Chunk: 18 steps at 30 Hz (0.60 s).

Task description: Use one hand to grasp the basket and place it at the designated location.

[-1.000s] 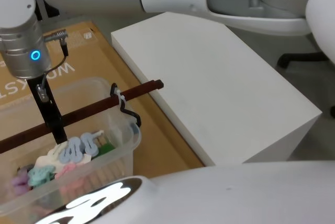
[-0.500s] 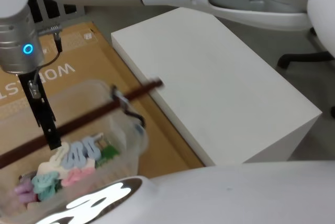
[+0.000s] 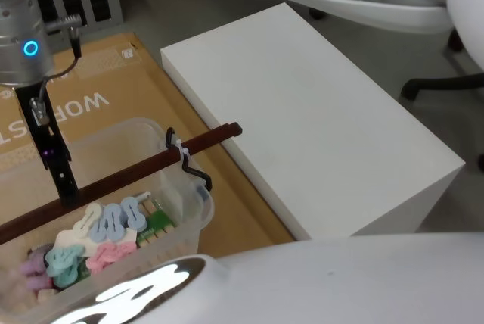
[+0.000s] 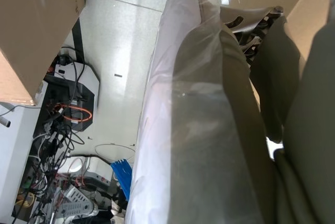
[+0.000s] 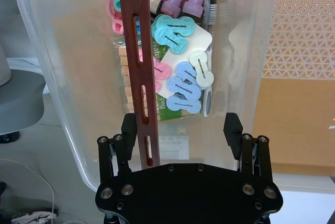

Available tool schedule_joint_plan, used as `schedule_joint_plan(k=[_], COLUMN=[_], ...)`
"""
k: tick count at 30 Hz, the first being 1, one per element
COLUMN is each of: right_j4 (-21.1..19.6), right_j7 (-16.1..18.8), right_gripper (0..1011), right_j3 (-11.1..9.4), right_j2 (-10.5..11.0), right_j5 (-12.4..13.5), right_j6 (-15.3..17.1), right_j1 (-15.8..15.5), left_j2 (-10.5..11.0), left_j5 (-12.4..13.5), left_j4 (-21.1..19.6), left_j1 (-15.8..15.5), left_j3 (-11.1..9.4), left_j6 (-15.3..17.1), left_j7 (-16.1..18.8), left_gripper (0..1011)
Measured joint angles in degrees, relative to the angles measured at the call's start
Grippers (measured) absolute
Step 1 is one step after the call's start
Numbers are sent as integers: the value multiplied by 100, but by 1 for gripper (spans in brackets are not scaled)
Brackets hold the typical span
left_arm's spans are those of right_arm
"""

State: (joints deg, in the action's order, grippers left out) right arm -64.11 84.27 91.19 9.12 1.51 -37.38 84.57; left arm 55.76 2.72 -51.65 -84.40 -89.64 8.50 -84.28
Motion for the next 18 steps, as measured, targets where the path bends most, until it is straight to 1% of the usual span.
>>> schedule_joint_plan(k=[11, 14, 18], right_j4=[14, 99, 282], right_j7=[-2, -1, -5], right_gripper=[1000, 1000, 1000], right_j3=[-72, -92, -113], right_j2=[76, 62, -25], right_j5=[124, 155, 182], right_j6=[-146, -213, -322], right_j1=[106, 125, 145], left_j2=[0, 0, 0], left_j5=[0, 0, 0], left_j4=[0, 0, 0], left_j1=[0, 0, 0], left_j3=[0, 0, 0], left_j6=[0, 0, 0], left_j7=[0, 0, 0], left_gripper=[0, 0, 0])
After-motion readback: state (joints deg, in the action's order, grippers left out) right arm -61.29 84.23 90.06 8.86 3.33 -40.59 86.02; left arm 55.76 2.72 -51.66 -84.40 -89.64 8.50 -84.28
